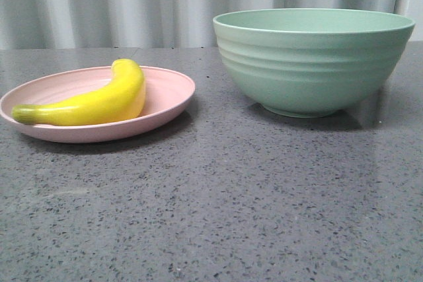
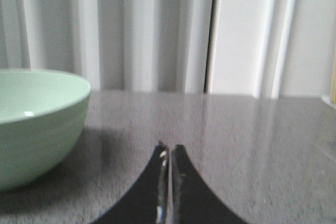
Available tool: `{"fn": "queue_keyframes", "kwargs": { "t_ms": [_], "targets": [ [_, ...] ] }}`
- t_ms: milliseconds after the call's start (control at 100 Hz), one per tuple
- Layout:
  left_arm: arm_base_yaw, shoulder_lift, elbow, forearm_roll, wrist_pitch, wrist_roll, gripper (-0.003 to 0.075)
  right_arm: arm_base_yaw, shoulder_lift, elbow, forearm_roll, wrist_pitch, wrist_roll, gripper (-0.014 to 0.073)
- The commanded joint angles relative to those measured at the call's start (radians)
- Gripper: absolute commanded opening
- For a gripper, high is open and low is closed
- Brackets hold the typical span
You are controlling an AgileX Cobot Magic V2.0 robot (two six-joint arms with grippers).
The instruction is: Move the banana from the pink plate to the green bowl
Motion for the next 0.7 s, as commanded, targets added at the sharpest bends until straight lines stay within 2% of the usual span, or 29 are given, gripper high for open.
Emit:
{"fn": "queue_keyframes", "kwargs": {
  "t_ms": [0,250,510,690],
  "targets": [
    [-0.002,-0.033,0.008,-0.011,-0.089,-0.010,-0.0019,-0.006,-0.018,0.027,-0.013,-0.120,-0.006,-0.0074],
    [-0.002,-0.030,-0.075,0.008,-0.051,-0.010,-0.0019,-0.004,-0.018,0.014,-0.013,-0.118,0.036,-0.0074],
    [-0.002,0.026,-0.167,0.021,-0.034,-0.010,-0.0019,-0.004,0.007,-0.090,0.034,0.050,0.038,-0.0074],
    [-0.002,0.094,-0.236,0.021,-0.007,-0.010,-0.0019,-0.004,0.063,-0.157,0.041,0.074,0.038,-0.0073]
  ]
}}
